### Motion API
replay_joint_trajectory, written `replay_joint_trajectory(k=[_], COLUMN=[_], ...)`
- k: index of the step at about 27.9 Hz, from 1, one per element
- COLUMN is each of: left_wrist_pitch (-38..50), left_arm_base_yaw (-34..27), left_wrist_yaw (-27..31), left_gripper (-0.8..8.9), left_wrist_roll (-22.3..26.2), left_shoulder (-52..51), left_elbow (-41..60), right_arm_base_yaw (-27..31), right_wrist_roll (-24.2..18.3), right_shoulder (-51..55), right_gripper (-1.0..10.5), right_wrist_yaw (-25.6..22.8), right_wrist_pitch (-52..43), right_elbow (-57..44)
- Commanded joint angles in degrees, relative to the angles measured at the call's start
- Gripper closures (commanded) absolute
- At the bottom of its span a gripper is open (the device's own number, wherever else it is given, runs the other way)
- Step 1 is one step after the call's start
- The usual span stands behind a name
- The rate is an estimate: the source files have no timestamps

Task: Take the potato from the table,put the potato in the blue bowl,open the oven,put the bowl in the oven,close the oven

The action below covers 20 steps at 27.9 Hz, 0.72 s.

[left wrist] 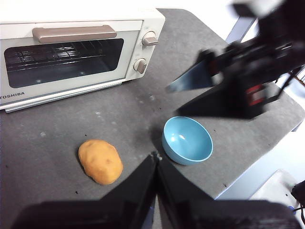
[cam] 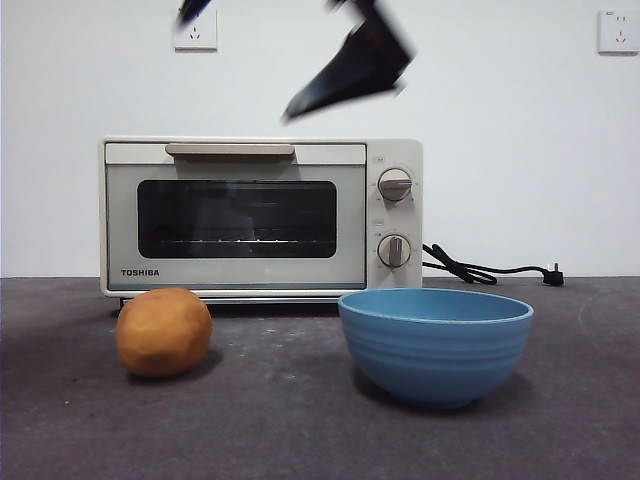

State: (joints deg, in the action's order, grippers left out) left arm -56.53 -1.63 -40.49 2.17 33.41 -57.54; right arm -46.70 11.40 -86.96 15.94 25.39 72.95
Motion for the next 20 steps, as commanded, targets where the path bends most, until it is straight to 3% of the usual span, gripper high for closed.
replay_joint_trajectory(k=[1,10,19,20], left_wrist_pitch=[0.1,-0.2,-0.2,-0.2], left_arm_base_yaw=[0.2,1.5,1.7,1.7], left_wrist_yaw=[0.0,0.0,0.0,0.0], left_gripper=[8.21,8.21,8.21,8.21], left_wrist_roll=[0.9,0.9,0.9,0.9], left_shoulder=[-0.1,-0.1,-0.1,-0.1], left_elbow=[0.0,0.0,0.0,0.0], right_arm_base_yaw=[-1.5,-3.4,-4.0,-4.1], right_wrist_roll=[0.6,0.8,1.9,1.9], right_shoulder=[-6.4,-24.6,-32.8,-33.0], right_gripper=[3.5,3.5,3.6,4.3], right_wrist_yaw=[-2.1,-8.5,-8.6,-8.7], right_wrist_pitch=[-0.5,0.2,-0.2,-0.3], right_elbow=[3.7,13.6,13.6,13.6])
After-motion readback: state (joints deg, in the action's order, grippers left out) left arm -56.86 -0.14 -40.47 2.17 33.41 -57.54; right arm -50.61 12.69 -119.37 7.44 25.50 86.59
